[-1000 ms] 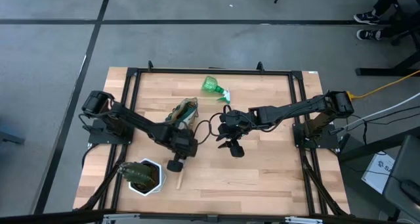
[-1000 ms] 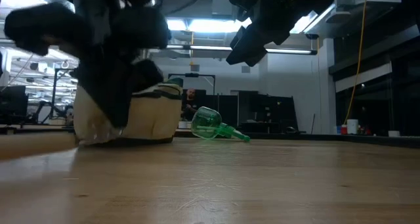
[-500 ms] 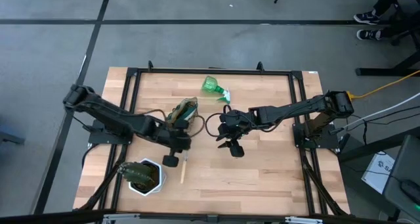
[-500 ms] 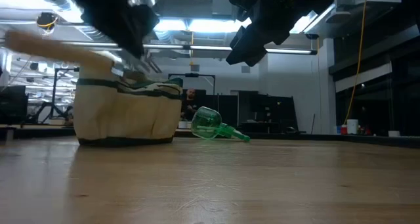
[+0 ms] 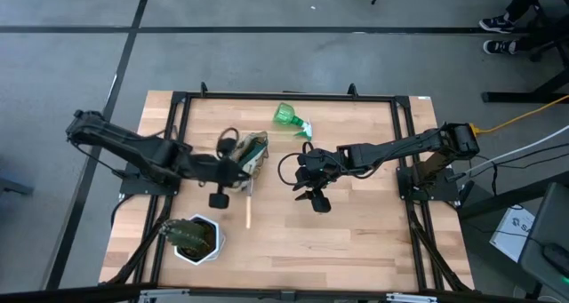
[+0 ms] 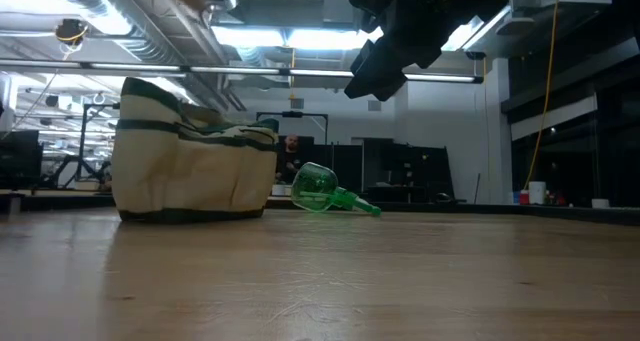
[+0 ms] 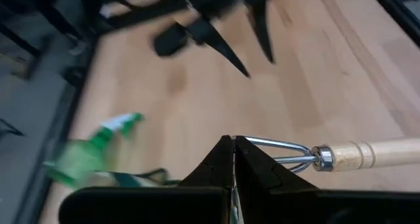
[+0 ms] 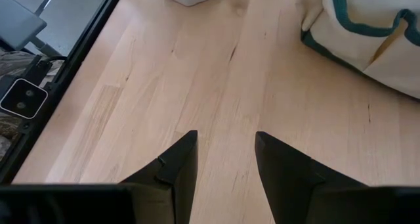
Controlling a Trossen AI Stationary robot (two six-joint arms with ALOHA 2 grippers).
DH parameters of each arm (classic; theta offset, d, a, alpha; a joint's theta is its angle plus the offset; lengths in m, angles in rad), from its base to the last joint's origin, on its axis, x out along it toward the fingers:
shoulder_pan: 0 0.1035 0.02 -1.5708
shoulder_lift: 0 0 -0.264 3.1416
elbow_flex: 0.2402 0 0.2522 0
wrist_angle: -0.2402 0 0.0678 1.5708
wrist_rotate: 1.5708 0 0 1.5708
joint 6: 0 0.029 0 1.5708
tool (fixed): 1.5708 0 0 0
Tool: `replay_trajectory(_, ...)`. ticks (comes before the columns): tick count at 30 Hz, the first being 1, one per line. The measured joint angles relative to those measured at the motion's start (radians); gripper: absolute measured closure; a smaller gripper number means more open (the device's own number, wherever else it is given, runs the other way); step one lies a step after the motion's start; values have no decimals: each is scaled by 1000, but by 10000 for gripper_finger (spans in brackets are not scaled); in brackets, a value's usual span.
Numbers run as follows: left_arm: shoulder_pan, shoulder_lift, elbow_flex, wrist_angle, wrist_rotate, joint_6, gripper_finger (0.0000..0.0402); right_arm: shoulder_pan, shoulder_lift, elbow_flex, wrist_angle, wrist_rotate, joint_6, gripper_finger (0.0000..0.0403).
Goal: Pick & Place Garden tools in Gardening bag
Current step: Put the brown hand rake into the white gardening bag
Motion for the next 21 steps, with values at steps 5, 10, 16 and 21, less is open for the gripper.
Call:
replay_trajectory(5, 0, -75, 1, 1, -69, 100, 399, 0, 0, 0, 0, 0, 0, 247)
replay_trajectory(10, 0, -119, 1, 1, -154, 229, 399, 0, 0, 0, 0, 0, 0, 247)
replay_trajectory(16, 0, -144, 1, 1, -208, 375, 399, 0, 0, 0, 34, 7, 0, 247)
replay_trajectory(21, 0, -153, 1, 2, -231, 498, 399, 0, 0, 0, 80, 76, 0, 247)
